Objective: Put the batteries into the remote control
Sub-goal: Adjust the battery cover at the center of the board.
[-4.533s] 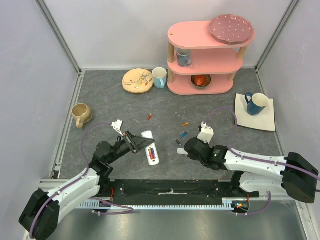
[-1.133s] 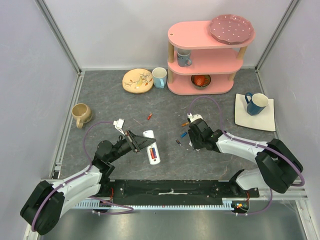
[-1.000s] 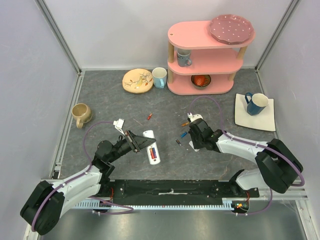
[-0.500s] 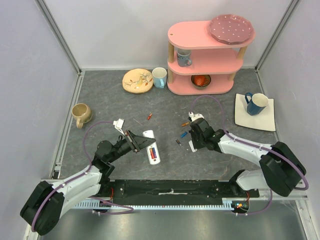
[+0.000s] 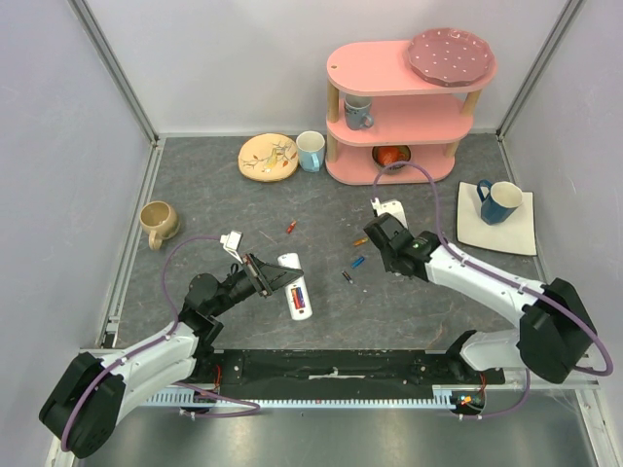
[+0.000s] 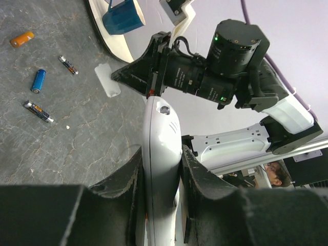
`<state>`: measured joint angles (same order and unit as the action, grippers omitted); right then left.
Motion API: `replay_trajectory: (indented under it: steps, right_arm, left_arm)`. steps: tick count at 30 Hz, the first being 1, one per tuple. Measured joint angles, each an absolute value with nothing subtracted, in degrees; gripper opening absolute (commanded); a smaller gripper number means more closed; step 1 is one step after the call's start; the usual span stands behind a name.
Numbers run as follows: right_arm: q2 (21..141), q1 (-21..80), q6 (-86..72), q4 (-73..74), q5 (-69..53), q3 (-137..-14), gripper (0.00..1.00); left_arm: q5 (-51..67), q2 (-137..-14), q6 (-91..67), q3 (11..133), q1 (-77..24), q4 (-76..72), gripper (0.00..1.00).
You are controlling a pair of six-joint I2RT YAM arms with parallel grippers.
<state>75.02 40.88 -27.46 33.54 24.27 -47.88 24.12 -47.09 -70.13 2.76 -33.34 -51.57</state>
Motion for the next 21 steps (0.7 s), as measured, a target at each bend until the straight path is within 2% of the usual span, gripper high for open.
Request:
replay_trajectory:
  steps: [7,21]
  right_arm:
    - [82.78,44.6,-27.53,41.32,38.3,-54.22,0.0]
    - [96.2,49.69,-29.78,44.29,41.43,-57.49,0.0]
  left_arm:
    - [24.27,-47.2,-70.15,2.76,-33.34,-51.59,0.02]
    - [24.6,-45.69,-70.13,2.76,-33.34,-51.48,0.02]
